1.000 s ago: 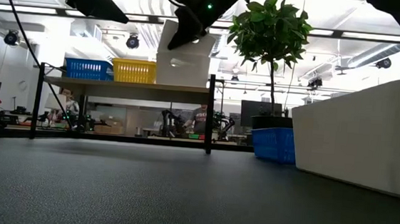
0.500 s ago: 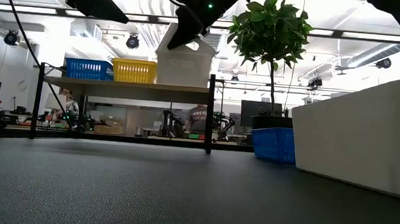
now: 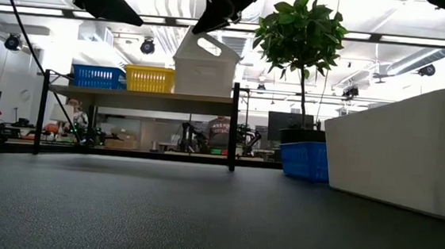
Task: Stack baskets on shelf by color
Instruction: Stack the left white bin into the white bin on the shelf
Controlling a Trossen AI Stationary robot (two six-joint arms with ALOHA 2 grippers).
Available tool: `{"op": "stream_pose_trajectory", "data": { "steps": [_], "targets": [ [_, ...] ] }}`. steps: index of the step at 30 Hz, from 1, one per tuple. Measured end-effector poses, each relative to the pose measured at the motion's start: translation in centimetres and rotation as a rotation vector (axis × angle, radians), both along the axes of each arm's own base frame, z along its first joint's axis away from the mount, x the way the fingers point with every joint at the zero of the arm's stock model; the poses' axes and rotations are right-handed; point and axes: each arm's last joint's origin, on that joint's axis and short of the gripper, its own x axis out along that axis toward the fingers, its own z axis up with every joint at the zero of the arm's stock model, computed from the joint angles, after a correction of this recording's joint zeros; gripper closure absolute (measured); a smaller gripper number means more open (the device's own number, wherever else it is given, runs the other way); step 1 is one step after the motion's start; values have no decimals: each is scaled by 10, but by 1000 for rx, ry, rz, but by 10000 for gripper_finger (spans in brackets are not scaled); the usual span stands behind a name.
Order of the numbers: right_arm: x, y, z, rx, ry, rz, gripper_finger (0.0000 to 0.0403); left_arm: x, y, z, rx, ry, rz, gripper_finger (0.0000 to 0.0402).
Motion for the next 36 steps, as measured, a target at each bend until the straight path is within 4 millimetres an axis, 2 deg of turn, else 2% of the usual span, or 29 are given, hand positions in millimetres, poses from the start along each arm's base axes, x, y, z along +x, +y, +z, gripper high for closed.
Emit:
{"op": "stream_pose_trajectory", "data": {
  "steps": [11, 17, 20, 26, 29, 32, 36],
  "targets": [
    [-9, 3, 16, -13, -49, 2, 289, 0, 0, 0, 4, 6, 0, 347],
    [-10, 1, 41, -78, -169, 22, 366, 0, 0, 0, 16, 18, -4, 347],
    [-2, -5, 42, -121, -204, 28, 390, 0, 0, 0, 30, 33, -8, 347],
    [15, -26, 24, -116, -190, 16, 394, 0, 0, 0, 33, 37, -9, 347],
    [19, -31, 18, -127, -149, 15, 394, 0, 0, 0, 32, 36, -9, 347],
    [13, -20, 26, -146, -97, 56, 394, 0, -1, 1, 22, 29, -17, 347],
    [-13, 7, 52, -153, -36, 144, 394, 1, -1, 1, 12, 24, -28, 348]
  ]
}}
